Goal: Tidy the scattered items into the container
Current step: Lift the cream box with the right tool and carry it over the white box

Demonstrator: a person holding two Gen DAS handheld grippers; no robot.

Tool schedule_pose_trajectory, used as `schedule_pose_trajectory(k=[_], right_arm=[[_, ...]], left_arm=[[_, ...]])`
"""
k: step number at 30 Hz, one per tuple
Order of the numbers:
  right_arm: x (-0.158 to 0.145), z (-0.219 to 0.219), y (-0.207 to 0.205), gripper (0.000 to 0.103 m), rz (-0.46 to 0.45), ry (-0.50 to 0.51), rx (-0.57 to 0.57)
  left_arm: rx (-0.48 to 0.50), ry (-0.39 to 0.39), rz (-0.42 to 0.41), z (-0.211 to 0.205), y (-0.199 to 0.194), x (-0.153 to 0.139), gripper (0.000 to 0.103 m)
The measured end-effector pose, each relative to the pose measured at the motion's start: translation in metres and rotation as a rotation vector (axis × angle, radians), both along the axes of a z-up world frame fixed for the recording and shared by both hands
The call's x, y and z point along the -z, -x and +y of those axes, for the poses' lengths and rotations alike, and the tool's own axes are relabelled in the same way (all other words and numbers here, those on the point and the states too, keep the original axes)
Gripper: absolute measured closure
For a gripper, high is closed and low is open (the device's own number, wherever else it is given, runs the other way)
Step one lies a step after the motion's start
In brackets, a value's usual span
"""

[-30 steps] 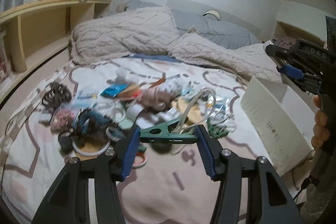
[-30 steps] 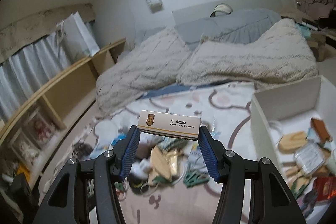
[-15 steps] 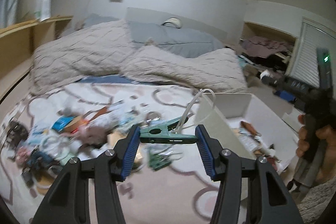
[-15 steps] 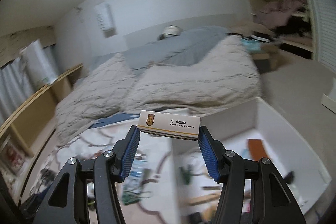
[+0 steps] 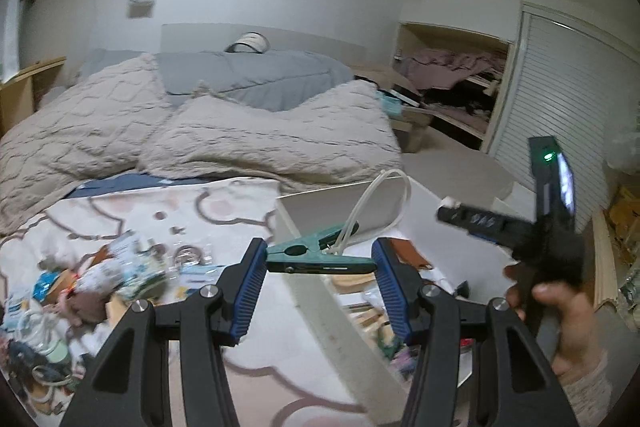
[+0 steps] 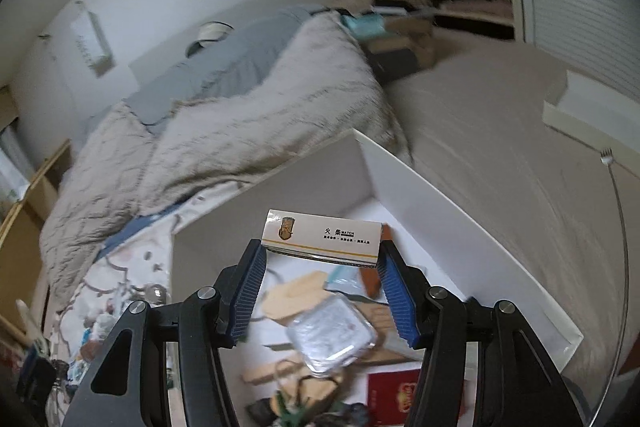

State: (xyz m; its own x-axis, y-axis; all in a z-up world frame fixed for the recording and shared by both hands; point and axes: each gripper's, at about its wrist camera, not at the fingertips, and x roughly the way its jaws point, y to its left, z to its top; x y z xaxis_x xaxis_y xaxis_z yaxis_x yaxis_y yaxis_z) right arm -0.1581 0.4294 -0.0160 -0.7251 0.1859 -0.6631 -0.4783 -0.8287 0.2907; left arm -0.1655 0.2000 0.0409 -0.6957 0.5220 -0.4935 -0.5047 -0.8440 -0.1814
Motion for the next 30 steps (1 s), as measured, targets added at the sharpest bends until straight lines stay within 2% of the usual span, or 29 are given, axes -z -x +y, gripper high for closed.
schedule_pose_trajectory(k=[5, 9, 14, 22, 30], right_arm=[[0.012, 0.016, -0.002, 0.045, -0.044, 0.017, 0.053], [0.022, 0.025, -0.004, 0.045, -0.078, 0.026, 0.080], [0.029, 0.037, -0.006, 0.045, -0.080, 0.097, 0.084], [0.033, 0.039, -0.010, 0.045, -0.135, 0.030, 0.125], [0.038, 0.046, -0.010, 0.045, -0.158, 0.060, 0.133]], left_arm=[[0.059, 0.037, -0.011, 0.035, 0.007, 0.000, 0.049], [0.092, 0.050, -0.062, 0.057, 0.017, 0.007, 0.049], [0.113, 0.094, -0.095, 0.079, 0.026, 0.018, 0.049], [0.135, 0.162, -0.116, 0.104, 0.035, 0.033, 0.049], [0.139, 0.205, -0.130, 0.115, 0.040, 0.046, 0.049]])
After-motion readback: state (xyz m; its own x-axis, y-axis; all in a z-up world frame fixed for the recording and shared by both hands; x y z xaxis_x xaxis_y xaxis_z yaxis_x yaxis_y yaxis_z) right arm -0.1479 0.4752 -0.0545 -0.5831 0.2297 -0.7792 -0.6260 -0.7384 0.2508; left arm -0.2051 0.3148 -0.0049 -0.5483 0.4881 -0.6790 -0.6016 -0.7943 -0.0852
